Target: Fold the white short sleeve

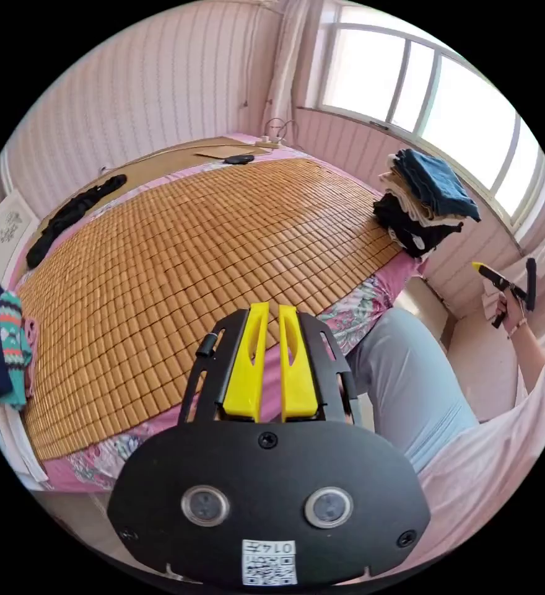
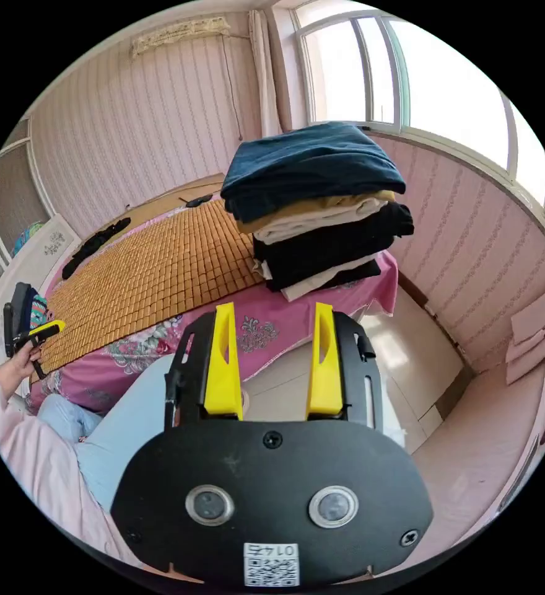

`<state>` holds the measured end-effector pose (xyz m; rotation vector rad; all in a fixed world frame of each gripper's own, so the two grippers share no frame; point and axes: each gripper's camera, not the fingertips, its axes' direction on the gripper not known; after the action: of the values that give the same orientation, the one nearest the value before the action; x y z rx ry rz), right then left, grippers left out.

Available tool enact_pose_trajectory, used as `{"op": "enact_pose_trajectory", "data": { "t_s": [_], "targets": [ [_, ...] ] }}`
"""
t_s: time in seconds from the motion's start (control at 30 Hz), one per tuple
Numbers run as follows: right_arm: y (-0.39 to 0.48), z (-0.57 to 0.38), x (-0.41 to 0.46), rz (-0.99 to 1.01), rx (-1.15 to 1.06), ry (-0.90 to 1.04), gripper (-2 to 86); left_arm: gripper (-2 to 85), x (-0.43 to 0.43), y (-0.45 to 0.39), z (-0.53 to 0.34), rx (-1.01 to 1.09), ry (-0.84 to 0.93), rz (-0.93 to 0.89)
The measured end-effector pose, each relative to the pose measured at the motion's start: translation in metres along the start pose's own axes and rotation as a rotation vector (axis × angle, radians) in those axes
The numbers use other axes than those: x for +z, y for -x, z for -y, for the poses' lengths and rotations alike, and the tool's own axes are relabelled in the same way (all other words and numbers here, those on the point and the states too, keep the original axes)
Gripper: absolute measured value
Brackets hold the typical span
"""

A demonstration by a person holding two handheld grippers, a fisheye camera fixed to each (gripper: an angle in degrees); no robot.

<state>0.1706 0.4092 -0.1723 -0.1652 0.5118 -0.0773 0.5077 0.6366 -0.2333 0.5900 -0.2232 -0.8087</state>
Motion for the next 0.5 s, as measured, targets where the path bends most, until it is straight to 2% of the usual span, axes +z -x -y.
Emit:
{"op": "enact_pose_trajectory", "data": {
  "t_s": [0.07,0.1,0.13,0.27,0.33,0.43,0.5],
  "targets": [
    [0.052,-0.030,0.026,0.138,-0.259,0.004,9.8,2.9,-0.040,0.036,-0.037,-0.150,-0.062,0.079],
    [0.092,-0.048,0.040,0.227,-0.490,-0.005,5.1,3.5,-0.065,0.056,-0.061,-0.244,-0.107,0.131],
    [0.129,-0.060,0.053,0.276,-0.671,-0.009,5.6,4.3,-0.087,0.073,-0.084,-0.330,-0.147,0.171],
    [0.223,-0.074,0.088,0.496,-0.916,-0.007,11.3,5.7,-0.148,0.116,-0.146,-0.516,-0.246,0.250],
    [0.286,-0.085,0.106,0.690,-1.035,0.038,13.2,6.8,-0.182,0.142,-0.181,-0.585,-0.294,0.266],
    [0.365,-0.127,0.124,0.797,-1.223,-0.009,12.8,8.6,-0.210,0.177,-0.226,-0.683,-0.301,0.269],
    [0.412,-0.165,0.138,0.800,-1.382,-0.015,13.3,8.8,-0.221,0.196,-0.252,-0.752,-0.295,0.275]
  ]
}}
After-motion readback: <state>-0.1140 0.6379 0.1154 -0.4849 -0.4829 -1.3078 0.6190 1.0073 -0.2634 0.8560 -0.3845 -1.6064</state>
